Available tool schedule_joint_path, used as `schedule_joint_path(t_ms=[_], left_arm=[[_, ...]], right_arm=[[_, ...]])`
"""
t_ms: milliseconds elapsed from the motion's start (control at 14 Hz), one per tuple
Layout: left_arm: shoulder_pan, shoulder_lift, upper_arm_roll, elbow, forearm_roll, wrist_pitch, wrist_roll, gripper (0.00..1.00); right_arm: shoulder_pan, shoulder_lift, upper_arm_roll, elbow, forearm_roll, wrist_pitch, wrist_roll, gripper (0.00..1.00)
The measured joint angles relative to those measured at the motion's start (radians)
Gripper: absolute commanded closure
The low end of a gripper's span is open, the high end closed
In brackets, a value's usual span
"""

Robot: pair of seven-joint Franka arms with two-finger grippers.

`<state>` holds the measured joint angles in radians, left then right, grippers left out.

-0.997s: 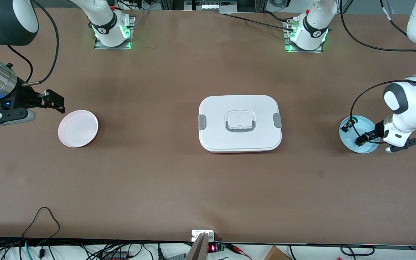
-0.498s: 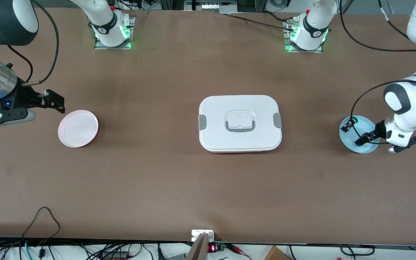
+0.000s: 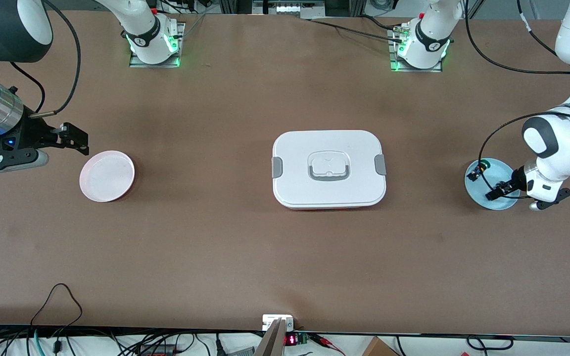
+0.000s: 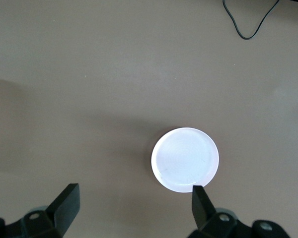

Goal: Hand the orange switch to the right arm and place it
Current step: 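Lift the orange switch with the left gripper and carry it over the box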

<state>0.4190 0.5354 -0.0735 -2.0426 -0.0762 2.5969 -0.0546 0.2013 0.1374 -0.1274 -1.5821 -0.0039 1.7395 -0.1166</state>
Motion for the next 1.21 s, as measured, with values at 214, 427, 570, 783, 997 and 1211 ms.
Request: schedule_joint_path(t_ms=[214, 427, 570, 783, 997, 1211], left_arm=[[0.000, 0.000, -0.001, 0.001, 0.000, -0.003, 0.000, 0.62], [0.000, 0.000, -0.006, 0.029, -0.001, -0.099, 0.000, 0.76], [0.000, -0.005, -0.024, 0.099, -0.002, -0.258, 0.000, 0.81], [-0.006, -0.018, -0.049, 0.233, -0.003, -0.494, 0.000, 0.85], [-0.009, -0.021, -0.090, 0.334, -0.003, -0.675, 0.000, 0.90], [-0.011, -0.021, -0.145, 0.416, -0.005, -0.876, 0.000, 1.00]], right_arm=[[0.000, 0.000, 0.000, 0.000, 0.000, 0.000, 0.000, 0.00], [0.000, 0.000, 0.000, 0.000, 0.000, 0.000, 0.000, 0.00], [0.000, 0.000, 0.000, 0.000, 0.000, 0.000, 0.000, 0.00], [0.000, 0.000, 0.000, 0.000, 0.000, 0.000, 0.000, 0.00], [0.000, 0.000, 0.000, 0.000, 0.000, 0.000, 0.000, 0.00], [0.000, 0.000, 0.000, 0.000, 0.000, 0.000, 0.000, 0.00]])
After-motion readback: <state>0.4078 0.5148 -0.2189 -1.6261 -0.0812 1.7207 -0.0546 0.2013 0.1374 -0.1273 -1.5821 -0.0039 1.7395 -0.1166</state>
